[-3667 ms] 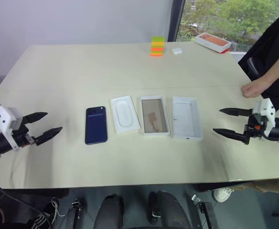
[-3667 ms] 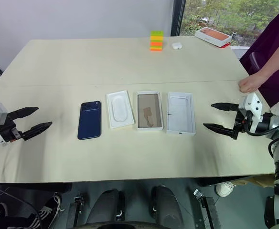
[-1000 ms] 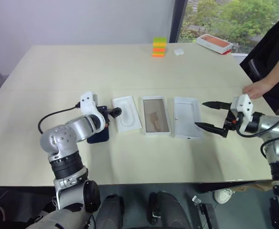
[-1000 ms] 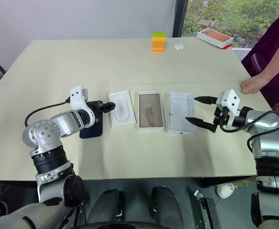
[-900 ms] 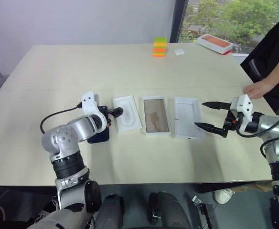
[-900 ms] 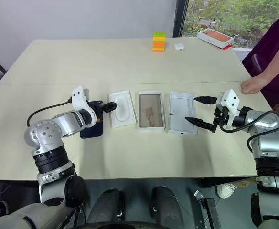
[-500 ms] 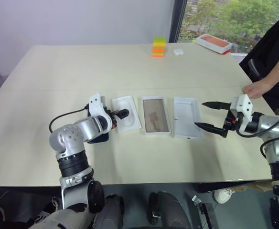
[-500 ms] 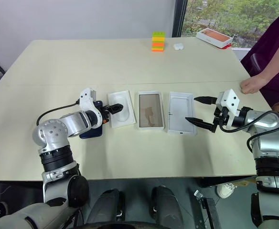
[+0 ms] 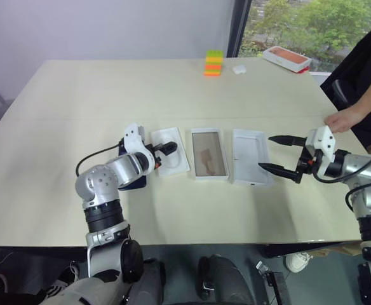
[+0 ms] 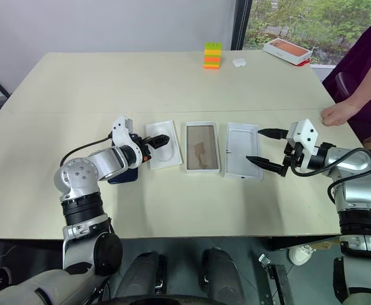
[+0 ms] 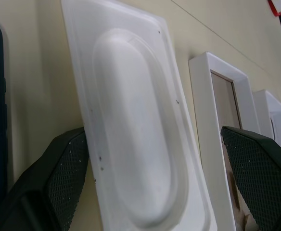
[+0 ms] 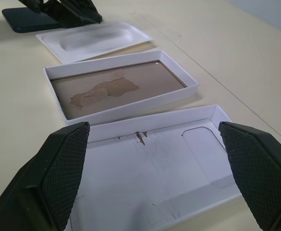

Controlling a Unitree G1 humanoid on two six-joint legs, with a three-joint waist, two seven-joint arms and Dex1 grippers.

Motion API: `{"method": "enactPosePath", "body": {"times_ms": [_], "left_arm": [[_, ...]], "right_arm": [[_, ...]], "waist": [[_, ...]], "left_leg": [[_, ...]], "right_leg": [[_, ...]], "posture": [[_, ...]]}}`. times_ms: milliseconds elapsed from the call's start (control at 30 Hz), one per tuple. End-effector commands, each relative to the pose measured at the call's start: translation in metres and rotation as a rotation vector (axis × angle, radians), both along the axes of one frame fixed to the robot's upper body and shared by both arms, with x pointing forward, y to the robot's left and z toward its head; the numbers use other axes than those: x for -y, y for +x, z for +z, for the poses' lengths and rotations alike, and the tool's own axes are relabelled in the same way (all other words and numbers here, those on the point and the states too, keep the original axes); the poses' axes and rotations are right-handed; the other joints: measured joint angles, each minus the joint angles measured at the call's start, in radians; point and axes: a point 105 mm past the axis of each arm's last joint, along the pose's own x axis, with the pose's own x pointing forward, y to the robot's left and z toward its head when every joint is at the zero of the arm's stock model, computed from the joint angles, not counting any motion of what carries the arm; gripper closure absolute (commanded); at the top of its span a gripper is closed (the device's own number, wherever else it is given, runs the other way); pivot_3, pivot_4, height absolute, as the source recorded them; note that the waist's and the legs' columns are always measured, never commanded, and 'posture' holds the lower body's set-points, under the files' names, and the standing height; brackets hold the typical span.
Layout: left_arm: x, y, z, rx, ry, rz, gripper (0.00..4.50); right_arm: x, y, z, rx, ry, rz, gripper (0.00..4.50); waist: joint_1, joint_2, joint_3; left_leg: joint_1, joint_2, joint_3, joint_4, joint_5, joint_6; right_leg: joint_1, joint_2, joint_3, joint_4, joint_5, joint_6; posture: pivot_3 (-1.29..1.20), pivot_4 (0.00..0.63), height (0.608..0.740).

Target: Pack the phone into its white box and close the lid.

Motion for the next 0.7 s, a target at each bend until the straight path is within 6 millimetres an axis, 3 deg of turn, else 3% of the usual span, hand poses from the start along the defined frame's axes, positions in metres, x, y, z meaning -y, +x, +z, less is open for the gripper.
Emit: {"method": "enactPosePath", "body": {"times_ms": [33,67,267,633,700], "left_arm": [[0.003,-0.002,-0.008,-0.032,-0.052,-0.005,0.02],[0.003,-0.002,-0.008,-0.032,-0.053,-0.006,0.02],[0.002,-0.003,-0.009,-0.031,-0.055,-0.011,2.77],[-0.004,-0.005,-0.019,-0.056,-0.072,0.006,2.77],[-0.006,-0.005,-0.02,-0.058,-0.065,0.01,3.32]], "right_arm": [[-0.001,-0.001,0.008,0.038,0.0,0.006,0.0],[-0.001,-0.001,0.008,0.038,-0.001,0.005,0.0],[-0.001,-0.001,0.008,0.038,-0.001,0.007,0.0],[-0.002,0.0,0.008,0.04,-0.002,0.009,0.0],[-0.002,0.001,0.008,0.041,-0.002,0.01,0.0]], "waist": [[0.0,0.0,0.0],[0.0,0.0,0.0],[0.0,0.0,0.0],[-0.002,0.0,0.0],[-0.002,0.0,0.0]], "left_leg": [[0.0,0.0,0.0,0.0,0.0,0.0],[0.0,0.0,0.0,0.0,0.0,0.0],[0.0,0.0,0.0,0.0,0.0,0.0],[0.0,0.0,0.0,0.0,0.0,0.0],[0.0,0.0,0.0,0.0,0.0,0.0]], "right_leg": [[0.0,0.0,0.0,0.0,0.0,0.0],[0.0,0.0,0.0,0.0,0.0,0.0],[0.0,0.0,0.0,0.0,0.0,0.0],[0.0,0.0,0.0,-0.001,0.0,0.0],[0.0,0.0,0.0,-0.001,0.0,0.001]], "posture": [[0.0,0.15,0.74],[0.0,0.15,0.74],[0.0,0.15,0.74],[0.0,0.15,0.74],[0.0,0.15,0.74]]}}
